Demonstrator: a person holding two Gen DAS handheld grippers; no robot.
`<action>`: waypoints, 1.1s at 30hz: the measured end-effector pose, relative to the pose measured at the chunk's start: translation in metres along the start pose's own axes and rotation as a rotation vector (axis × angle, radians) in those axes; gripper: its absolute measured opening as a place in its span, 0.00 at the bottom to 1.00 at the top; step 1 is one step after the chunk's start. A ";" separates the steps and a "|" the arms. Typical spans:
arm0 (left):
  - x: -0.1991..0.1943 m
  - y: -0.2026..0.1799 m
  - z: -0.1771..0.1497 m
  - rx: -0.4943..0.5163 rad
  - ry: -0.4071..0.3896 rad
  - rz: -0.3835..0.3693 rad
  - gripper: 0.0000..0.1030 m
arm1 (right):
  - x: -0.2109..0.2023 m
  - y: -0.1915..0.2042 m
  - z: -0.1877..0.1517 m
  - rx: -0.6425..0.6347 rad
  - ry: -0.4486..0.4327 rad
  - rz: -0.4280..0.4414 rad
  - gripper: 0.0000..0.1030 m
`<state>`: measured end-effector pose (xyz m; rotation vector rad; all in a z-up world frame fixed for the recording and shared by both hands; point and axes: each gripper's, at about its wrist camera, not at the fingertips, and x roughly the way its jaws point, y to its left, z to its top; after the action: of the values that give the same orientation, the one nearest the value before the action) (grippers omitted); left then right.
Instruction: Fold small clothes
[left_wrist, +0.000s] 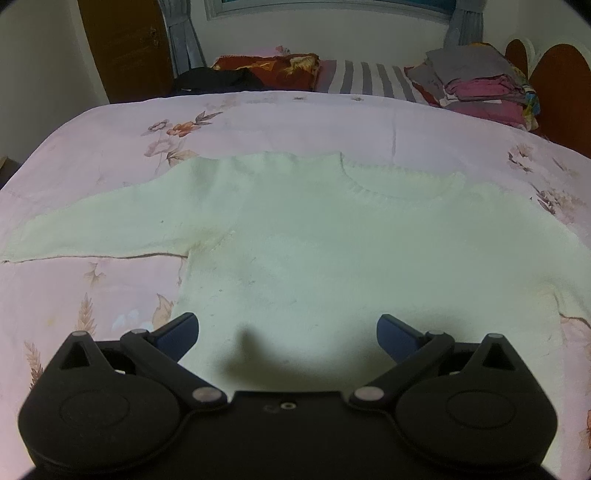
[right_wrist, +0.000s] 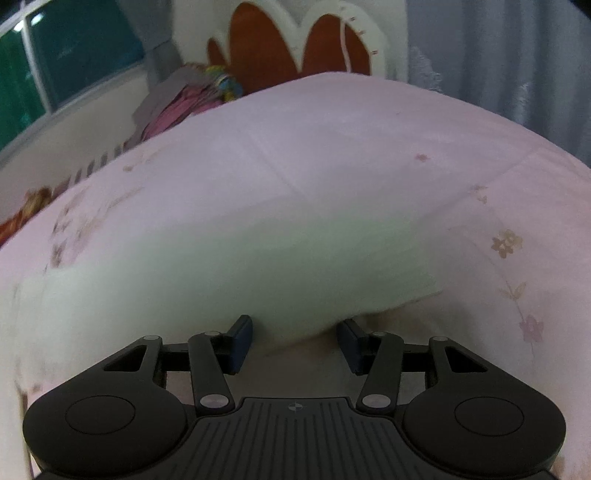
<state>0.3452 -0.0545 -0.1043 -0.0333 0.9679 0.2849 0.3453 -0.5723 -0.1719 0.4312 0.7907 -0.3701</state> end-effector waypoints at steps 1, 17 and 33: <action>0.000 0.000 0.000 0.004 0.000 0.002 1.00 | 0.002 -0.002 0.003 0.012 -0.007 0.002 0.49; -0.002 0.029 0.007 -0.078 0.033 -0.189 0.99 | -0.030 0.041 0.039 -0.005 -0.142 0.136 0.03; -0.006 0.101 0.010 -0.102 -0.073 -0.194 0.99 | -0.068 0.301 -0.025 -0.300 -0.084 0.542 0.03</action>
<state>0.3248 0.0426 -0.0838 -0.2075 0.8695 0.1554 0.4283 -0.2928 -0.0672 0.3285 0.6050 0.2331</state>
